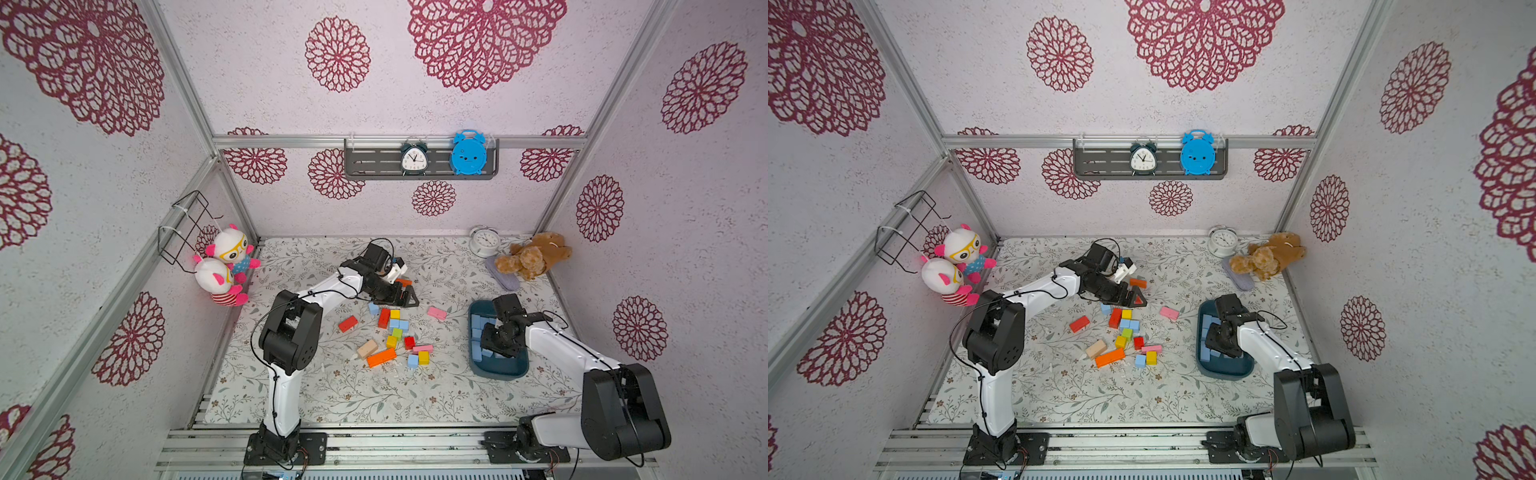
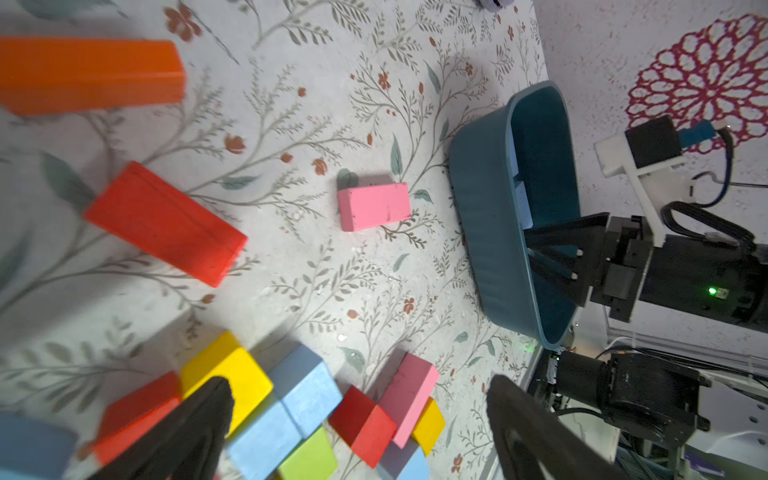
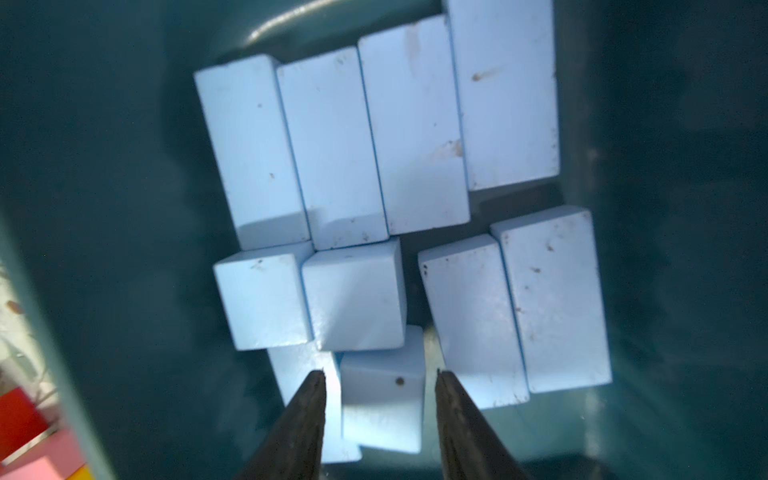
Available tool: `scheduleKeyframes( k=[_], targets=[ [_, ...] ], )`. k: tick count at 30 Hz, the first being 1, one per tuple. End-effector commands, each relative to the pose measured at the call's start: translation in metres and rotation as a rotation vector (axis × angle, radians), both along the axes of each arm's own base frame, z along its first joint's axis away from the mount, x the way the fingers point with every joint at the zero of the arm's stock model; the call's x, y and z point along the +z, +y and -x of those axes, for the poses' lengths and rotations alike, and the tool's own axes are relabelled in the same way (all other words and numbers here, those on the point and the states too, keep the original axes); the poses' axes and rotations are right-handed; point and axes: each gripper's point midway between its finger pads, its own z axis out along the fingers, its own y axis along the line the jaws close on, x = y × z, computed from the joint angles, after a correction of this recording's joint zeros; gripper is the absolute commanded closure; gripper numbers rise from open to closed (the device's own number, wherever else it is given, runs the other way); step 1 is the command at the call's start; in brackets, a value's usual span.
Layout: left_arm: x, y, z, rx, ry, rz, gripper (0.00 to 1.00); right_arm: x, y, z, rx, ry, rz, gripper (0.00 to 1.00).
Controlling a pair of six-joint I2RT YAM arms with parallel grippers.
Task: Pick out the blue building blocks
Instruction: Place the building block in the storage box, then pick up the building block from the center of the board.
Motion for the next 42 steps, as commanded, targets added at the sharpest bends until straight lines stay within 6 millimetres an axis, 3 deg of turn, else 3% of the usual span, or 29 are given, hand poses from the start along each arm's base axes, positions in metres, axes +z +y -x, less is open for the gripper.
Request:
scheduleKeyframes(
  k=[1,5,8,12,17,20,27,42],
  targets=[
    [0.026,0.043,-0.018,-0.019,-0.118,-0.079,0.01,0.043,0.001,-0.013,0.000,-0.121,-0.009,0.53],
    [0.042,0.096,-0.022,-0.115,-0.275,-0.243,0.03,0.070,0.010,-0.022,-0.003,-0.242,-0.065,0.53],
    [0.032,0.127,-0.015,-0.283,-0.384,-0.426,0.06,0.081,0.016,-0.028,-0.001,-0.301,-0.099,0.54],
    [0.012,0.141,0.004,-0.530,-0.480,-0.533,0.09,0.088,0.023,-0.034,0.013,-0.353,-0.122,0.54],
    [-0.019,0.139,0.010,-0.724,-0.541,-0.569,0.11,0.088,0.033,-0.037,0.037,-0.372,-0.135,0.54],
    [-0.028,0.134,0.000,-0.776,-0.565,-0.574,0.10,0.085,0.037,-0.035,0.055,-0.363,-0.129,0.54],
    [-0.053,0.124,-0.025,-0.790,-0.529,-0.578,0.11,0.088,0.038,-0.027,0.063,-0.364,-0.105,0.58],
    [-0.088,0.097,-0.019,-0.790,-0.432,-0.512,0.18,0.100,0.039,-0.016,0.044,-0.411,-0.156,0.58]
  ],
)
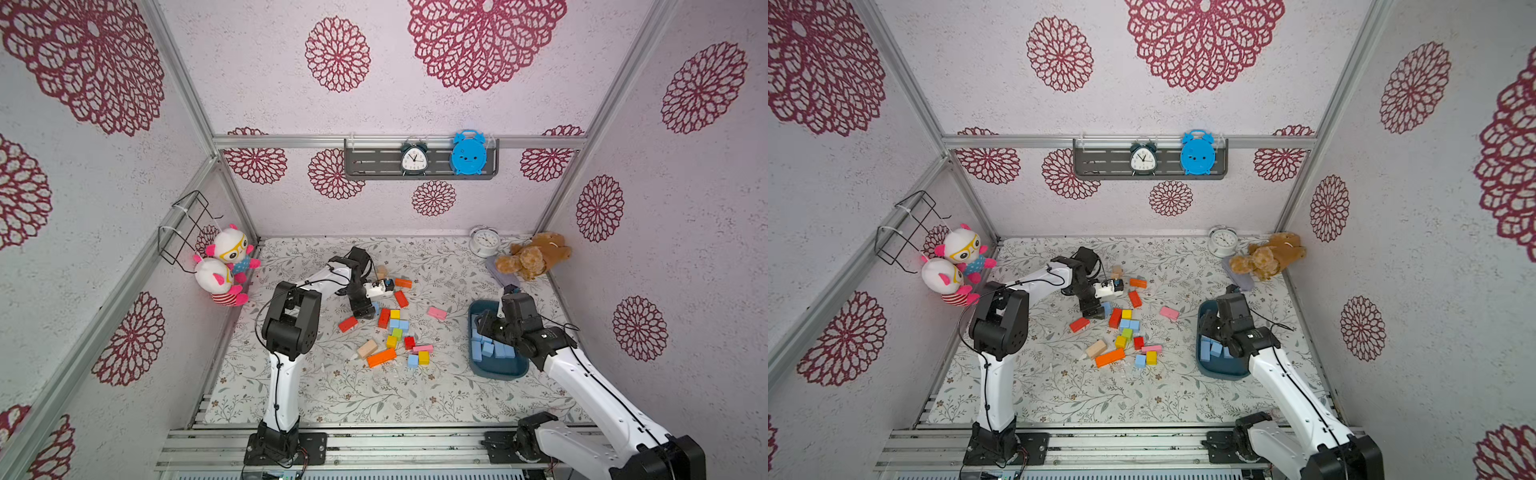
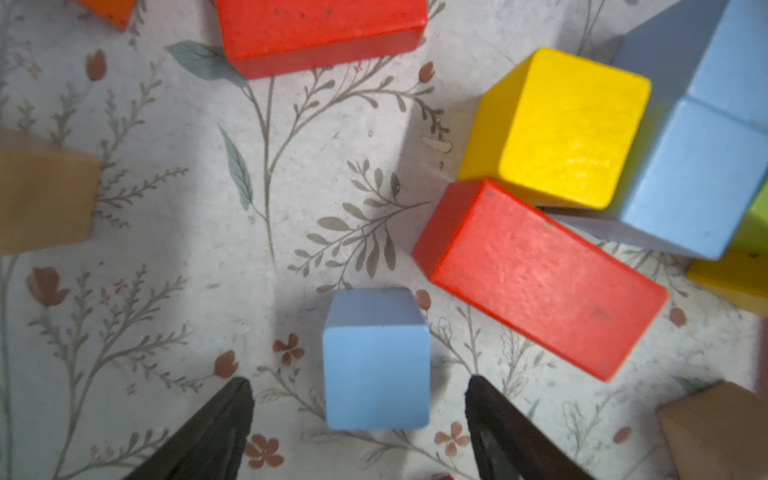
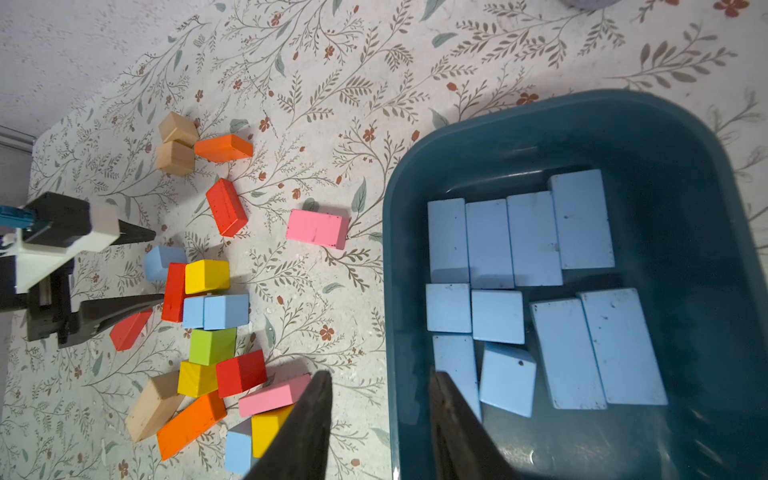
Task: Pick out the blue building blocks
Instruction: Pick up the building block from the center of the board.
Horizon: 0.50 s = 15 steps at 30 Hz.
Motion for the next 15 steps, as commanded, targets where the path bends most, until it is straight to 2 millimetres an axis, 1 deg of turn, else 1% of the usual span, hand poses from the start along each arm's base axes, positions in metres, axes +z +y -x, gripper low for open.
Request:
scheduleKeyframes(
  k=[1,3,5,8,11,13,15],
  targets=[
    [-0.002,-0.007,0.000,-0.038,0.003,0.008,0.19,0.006,-0.001,0.000,-0.014,-0.016,-0.004,0.59],
    [-0.002,-0.009,0.002,-0.047,0.007,0.014,0.27,0.006,0.000,-0.001,-0.014,-0.018,-0.009,0.59],
    [-0.002,-0.011,0.007,-0.081,0.020,0.015,0.32,0.005,0.001,-0.001,-0.013,-0.017,-0.016,0.60],
    [-0.001,-0.012,0.004,-0.082,0.004,0.015,0.35,0.002,0.005,-0.001,-0.015,-0.012,-0.034,0.60],
    [0.000,-0.015,-0.006,-0.047,-0.022,0.026,0.36,0.000,0.008,-0.001,-0.016,-0.016,-0.052,0.60],
    [0.000,-0.018,-0.009,-0.035,-0.023,0.041,0.36,-0.001,0.010,-0.002,-0.014,-0.016,-0.057,0.61],
    [0.000,-0.022,-0.009,-0.040,-0.019,0.054,0.40,0.000,0.012,-0.002,-0.009,-0.018,-0.056,0.61]
  ],
)
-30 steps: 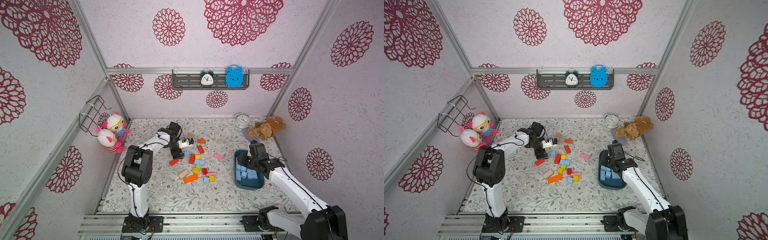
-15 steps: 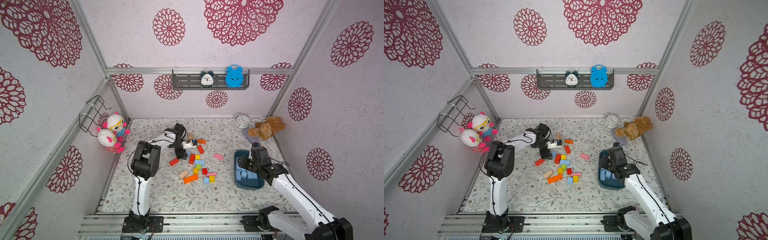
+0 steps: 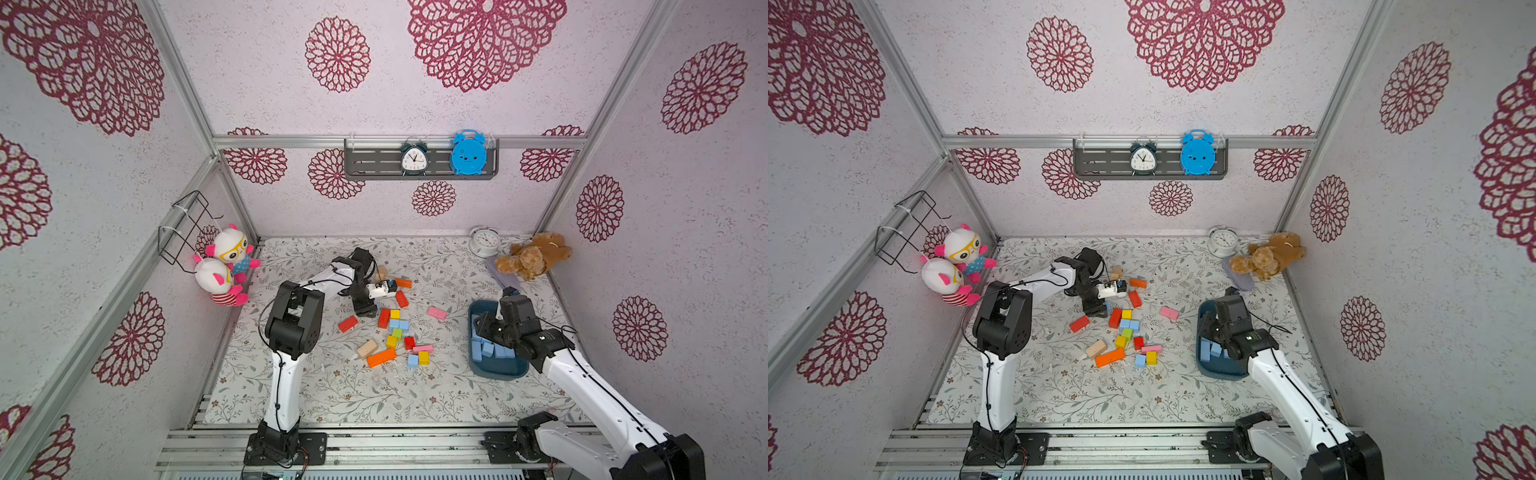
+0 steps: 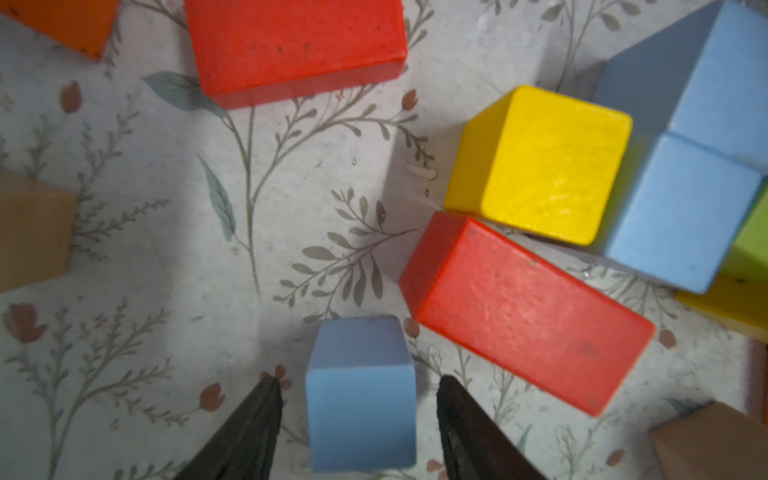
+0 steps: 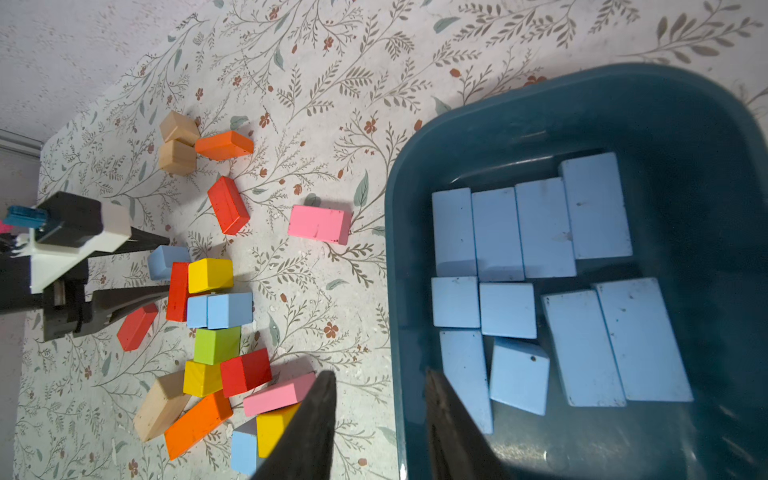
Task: Pick out the blue building blocks
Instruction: Pick up the building block from the center of the board.
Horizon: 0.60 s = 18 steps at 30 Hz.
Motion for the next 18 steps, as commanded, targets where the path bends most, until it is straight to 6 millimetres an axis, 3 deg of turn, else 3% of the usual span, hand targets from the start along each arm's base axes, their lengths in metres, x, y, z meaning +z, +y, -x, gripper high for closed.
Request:
scheduleKeyframes(
  k=[1,6,9,18],
  targets=[
    [-0.001,-0.012,-0.005,-0.031,-0.014,0.035,0.42,0.008,0.006,-0.006,-0.004,-0.032,-0.025,0.61],
    [0.005,-0.015,-0.001,-0.074,-0.004,0.047,0.58,0.010,0.010,-0.008,0.005,-0.038,-0.032,0.61],
    [0.019,-0.017,0.002,-0.116,-0.018,0.064,0.68,0.012,0.020,-0.013,0.027,-0.050,-0.072,0.60],
    [0.099,-0.029,0.039,-0.355,-0.100,0.206,0.72,0.041,0.094,-0.048,0.214,-0.123,-0.375,0.51]
  ],
)
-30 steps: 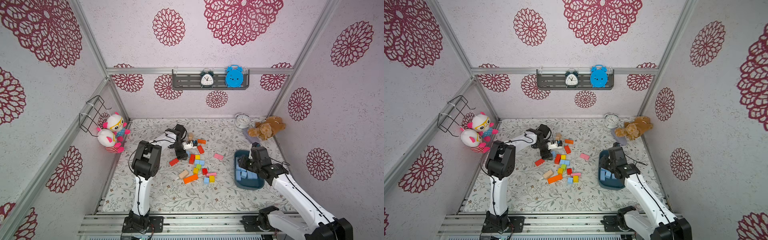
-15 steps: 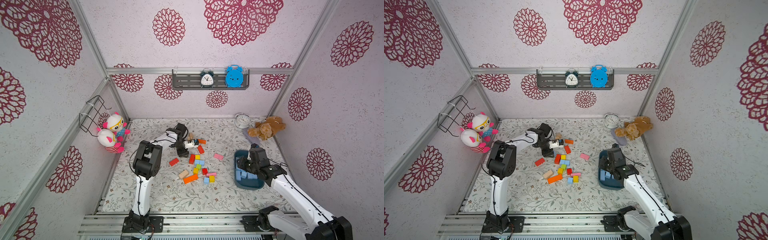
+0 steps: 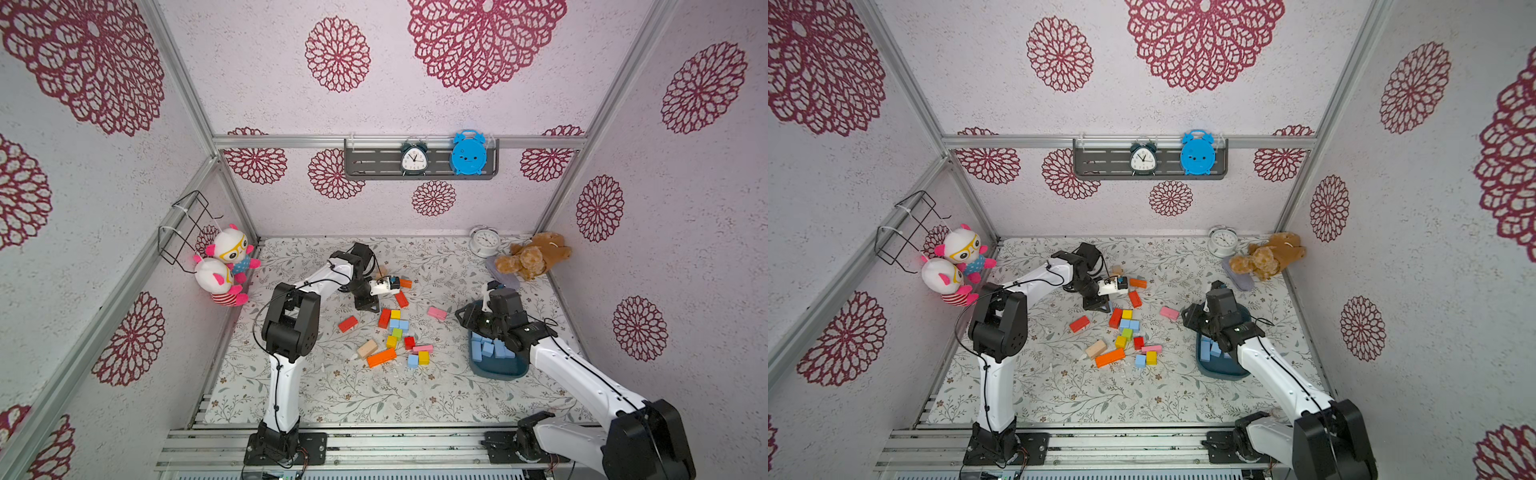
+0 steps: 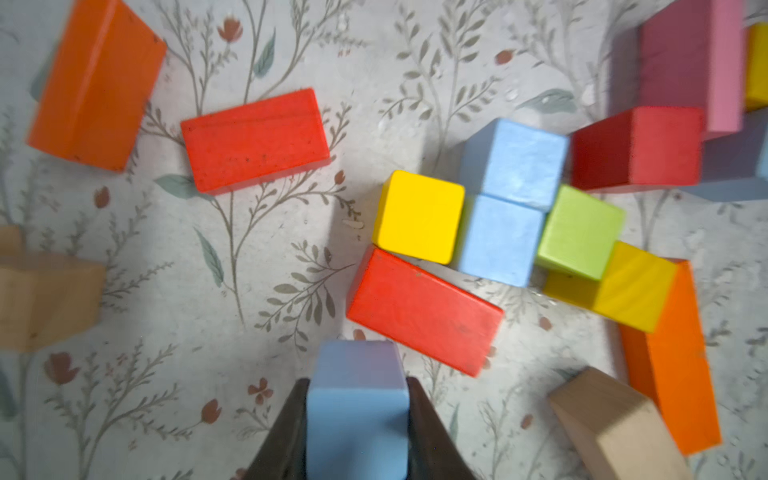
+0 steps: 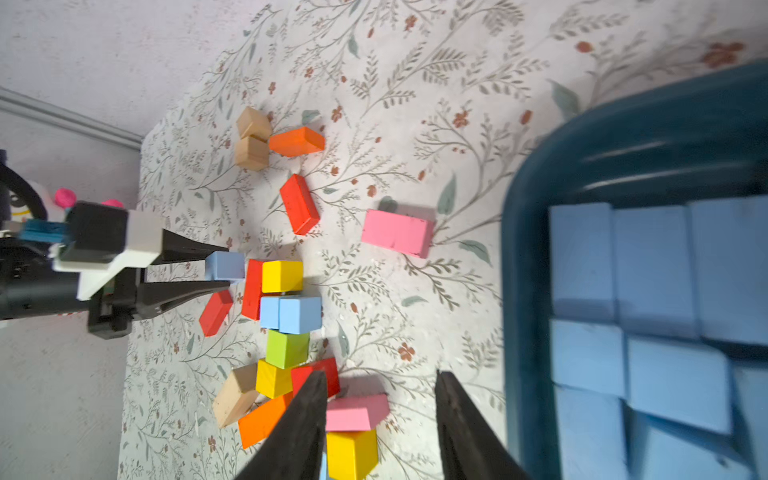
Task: Pick out the blue building blocks
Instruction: Pick up the building block from the center of the board, then place the building block in the storage box.
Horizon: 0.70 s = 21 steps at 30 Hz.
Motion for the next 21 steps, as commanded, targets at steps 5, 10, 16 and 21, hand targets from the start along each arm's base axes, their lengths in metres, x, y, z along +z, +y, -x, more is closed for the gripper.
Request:
scheduleKeyframes(
  k=[5,10,16,21],
  targets=[
    [0.087,-0.027,0.026,-0.316,-0.268,0.172,0.72,0.067,0.070,-0.026,0.176,-0.130,-0.270,0.47],
    [0.110,-0.049,0.029,-0.357,-0.358,0.238,0.73,0.082,0.105,-0.029,0.247,-0.146,-0.341,0.47],
    [0.127,-0.068,0.030,-0.369,-0.412,0.290,0.73,0.095,0.128,-0.034,0.272,-0.177,-0.387,0.47],
    [0.133,-0.076,0.033,-0.369,-0.420,0.324,0.73,0.092,0.132,-0.042,0.273,-0.167,-0.367,0.47]
  ],
)
